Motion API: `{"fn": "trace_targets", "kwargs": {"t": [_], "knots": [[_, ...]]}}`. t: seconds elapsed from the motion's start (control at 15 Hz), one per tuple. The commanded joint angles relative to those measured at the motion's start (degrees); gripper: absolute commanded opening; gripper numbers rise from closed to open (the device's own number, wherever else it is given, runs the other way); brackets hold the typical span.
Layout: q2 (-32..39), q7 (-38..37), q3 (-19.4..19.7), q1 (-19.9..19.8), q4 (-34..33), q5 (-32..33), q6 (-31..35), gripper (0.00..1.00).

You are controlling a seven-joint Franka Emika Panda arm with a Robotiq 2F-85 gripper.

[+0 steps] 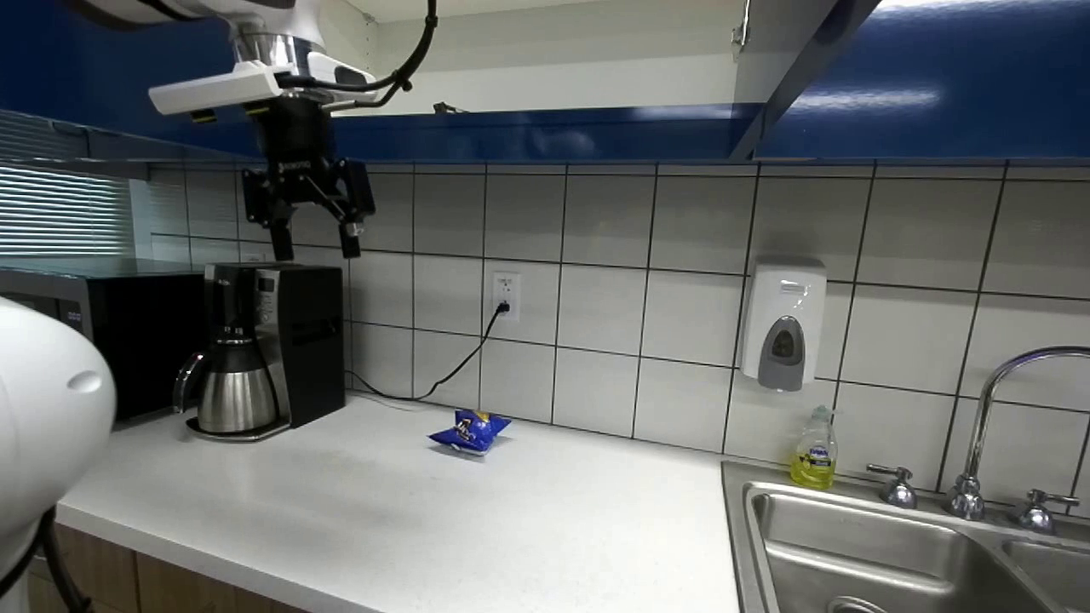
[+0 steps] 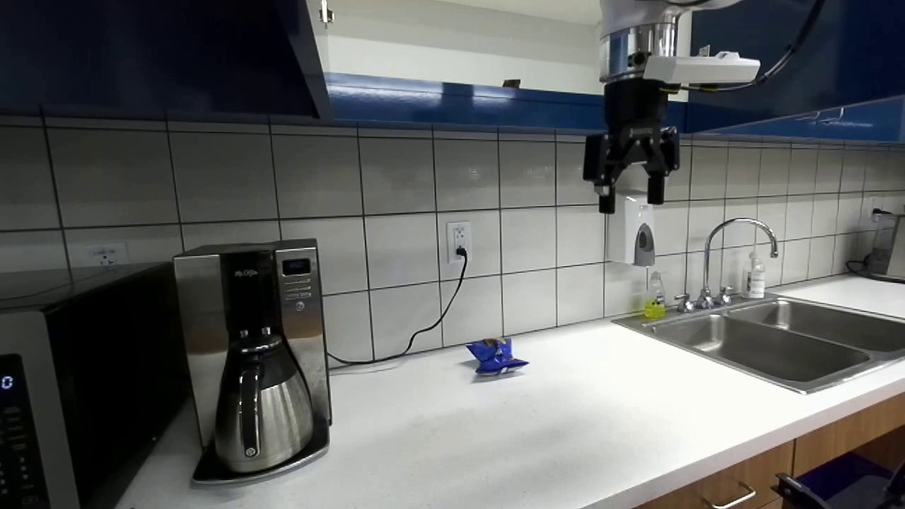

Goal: Pick up the brown object from the counter and put it in the cabinet

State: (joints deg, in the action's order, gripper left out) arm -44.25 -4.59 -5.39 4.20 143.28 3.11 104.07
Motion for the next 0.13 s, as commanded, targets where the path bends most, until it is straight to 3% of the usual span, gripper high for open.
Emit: {"fn": "trace_targets", "kwargs": {"t": [0.0,0.07], "knots": [[0.0,0.1,-0.2,-0.2,0.8,-0.1,-0.2,1.0],[-0.1,0.1,-0.2,-0.2,1.4,-0.1,-0.1,1.0]]}}
